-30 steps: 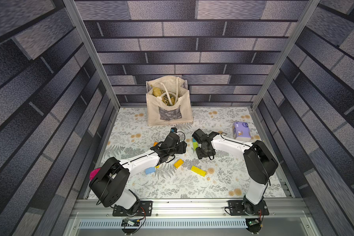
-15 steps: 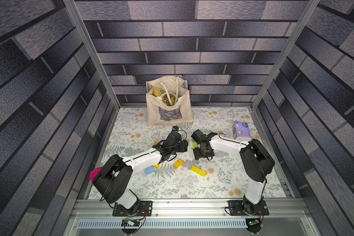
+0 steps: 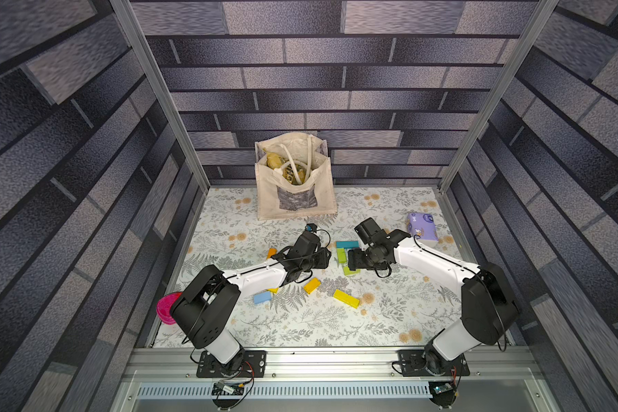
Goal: Assemble the letter p with building blocks
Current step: Assemble the building block at the center of the board.
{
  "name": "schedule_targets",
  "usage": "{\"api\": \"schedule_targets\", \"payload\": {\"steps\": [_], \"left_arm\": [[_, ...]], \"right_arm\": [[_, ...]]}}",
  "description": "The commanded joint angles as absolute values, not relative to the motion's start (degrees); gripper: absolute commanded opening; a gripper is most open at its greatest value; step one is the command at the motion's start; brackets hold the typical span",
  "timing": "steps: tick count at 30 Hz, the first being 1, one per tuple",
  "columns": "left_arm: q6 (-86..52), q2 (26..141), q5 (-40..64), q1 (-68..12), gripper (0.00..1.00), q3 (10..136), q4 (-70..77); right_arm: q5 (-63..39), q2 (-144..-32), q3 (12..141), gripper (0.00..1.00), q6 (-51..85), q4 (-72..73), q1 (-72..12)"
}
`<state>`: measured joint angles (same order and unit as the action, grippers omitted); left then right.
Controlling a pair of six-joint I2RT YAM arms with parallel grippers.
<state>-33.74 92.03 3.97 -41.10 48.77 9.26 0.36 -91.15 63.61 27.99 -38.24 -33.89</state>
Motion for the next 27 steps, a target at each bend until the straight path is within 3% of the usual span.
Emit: {"api": "schedule_targets", "payload": {"steps": [1, 9, 11, 13, 27], "left_arm": [[-34.90, 94.55, 7.33, -42.34, 0.32, 48.36, 11.07], [-33.98, 97.51, 9.39, -44.46, 0.07, 51.63, 8.64], [-33.12, 98.47, 9.14, -44.85, 0.03, 52.86, 6.91], [-32.74, 99.63, 9.93, -45.04, 0.00, 54.10, 5.71], [-31.42, 105.94, 12.04, -46.49, 0.00, 60.22, -1.76]], "right_arm": [[-5.30, -92.85, 59.53, 0.78, 30.82, -34.66, -31.16], [-8.90, -94.39, 54.79, 0.40, 34.82, -26.71, -27.57], [-8.88, -94.56, 54.43, 0.24, 35.06, -26.16, -27.05], [-8.46, -94.83, 54.24, 0.00, 35.44, -25.83, -26.43], [-9.74, -97.64, 53.09, 0.00, 35.77, -22.36, -23.94]]}}
